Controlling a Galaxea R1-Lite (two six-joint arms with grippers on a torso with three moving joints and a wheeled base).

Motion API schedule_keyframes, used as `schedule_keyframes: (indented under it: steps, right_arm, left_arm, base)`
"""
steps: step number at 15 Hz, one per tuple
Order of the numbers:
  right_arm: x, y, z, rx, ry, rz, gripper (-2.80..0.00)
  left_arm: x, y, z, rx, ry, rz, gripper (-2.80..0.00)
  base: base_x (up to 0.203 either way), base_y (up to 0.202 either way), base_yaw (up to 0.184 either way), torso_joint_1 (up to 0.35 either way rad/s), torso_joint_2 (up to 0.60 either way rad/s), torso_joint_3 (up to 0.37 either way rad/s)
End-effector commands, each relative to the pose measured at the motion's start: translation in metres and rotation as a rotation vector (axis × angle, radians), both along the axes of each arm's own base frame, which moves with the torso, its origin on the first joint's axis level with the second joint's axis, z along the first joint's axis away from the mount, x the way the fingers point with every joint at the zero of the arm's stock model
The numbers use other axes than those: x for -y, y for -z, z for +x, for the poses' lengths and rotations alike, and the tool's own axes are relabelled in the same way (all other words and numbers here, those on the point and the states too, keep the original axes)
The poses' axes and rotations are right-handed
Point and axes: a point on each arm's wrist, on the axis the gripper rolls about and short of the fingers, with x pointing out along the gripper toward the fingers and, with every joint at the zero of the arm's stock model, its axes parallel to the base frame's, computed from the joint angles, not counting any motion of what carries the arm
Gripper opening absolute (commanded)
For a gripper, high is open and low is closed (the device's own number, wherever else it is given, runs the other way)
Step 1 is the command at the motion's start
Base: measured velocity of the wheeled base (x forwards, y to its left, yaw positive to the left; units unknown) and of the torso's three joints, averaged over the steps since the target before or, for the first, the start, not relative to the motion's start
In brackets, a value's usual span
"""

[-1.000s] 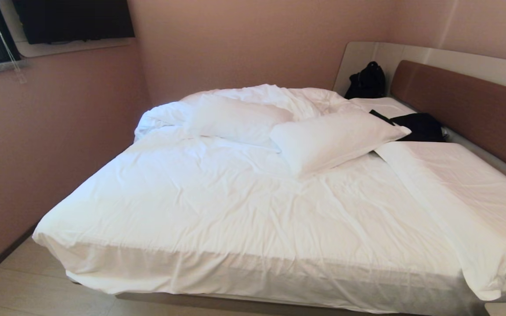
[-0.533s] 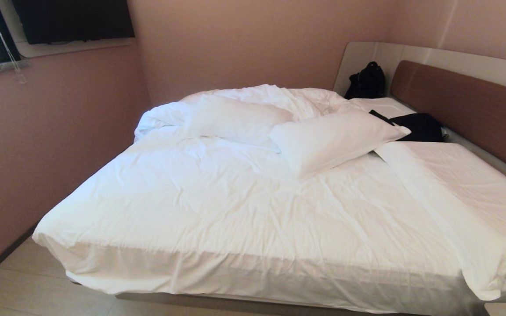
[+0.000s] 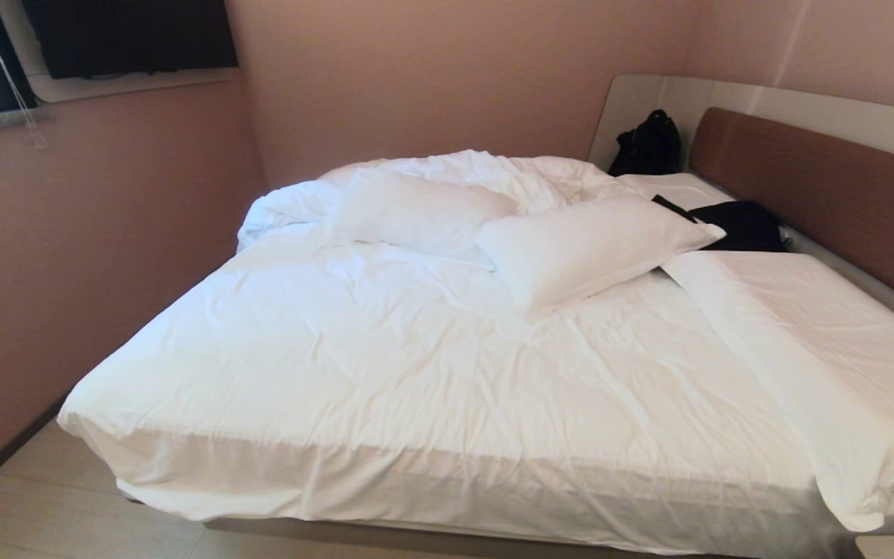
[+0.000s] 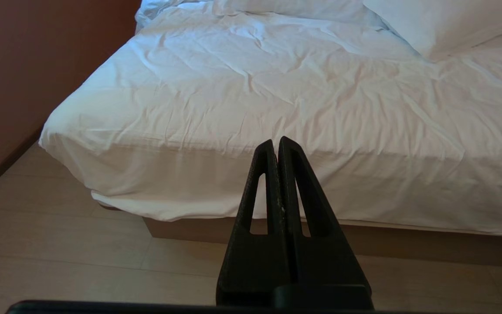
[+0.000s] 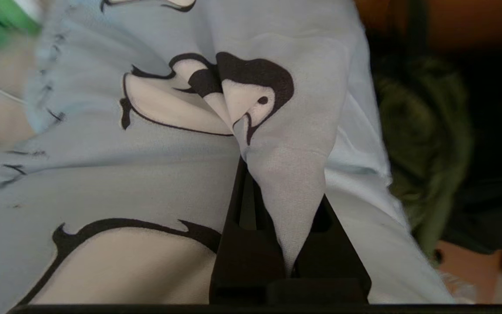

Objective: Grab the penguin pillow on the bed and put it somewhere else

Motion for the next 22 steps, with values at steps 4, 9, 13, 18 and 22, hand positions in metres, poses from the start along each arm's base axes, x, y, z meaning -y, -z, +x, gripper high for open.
schedule_keyframes:
  steps: [4,9,13,18,22]
  right_arm:
    - [0.023,0.067,-0.025,-0.023,0.036,0.009,-2.80]
    - [0.024,0.120,-0.028,-0.019,0.056,0.145,-2.80]
    - [0.020,0.154,-0.028,-0.019,0.073,0.244,-2.80]
    - [0.017,0.165,-0.031,-0.039,0.091,0.253,0.00]
    - [0.011,0.160,-0.027,-0.030,0.093,0.261,0.00]
  left_arm:
    - [0.000,0.000,0.000,0.001,0.000,0.000,-2.80]
    - [0.000,0.000,0.000,0.001,0.000,0.000,-2.80]
    - [0.000,0.000,0.000,0.001,0.000,0.000,-2.80]
    - [0.000,0.000,0.000,0.001,0.000,0.000,-2.80]
    - [0.000,0.000,0.000,0.001,0.000,0.000,-2.80]
  base:
    - [0.000,0.000,0.000,0.000,0.00,0.000]
    - [0.000,0.000,0.000,0.000,0.00,0.000]
    - [0.000,0.000,0.000,0.000,0.00,0.000]
    - [0.000,0.000,0.000,0.000,0.00,0.000]
    - [0.000,0.000,0.000,0.000,0.00,0.000]
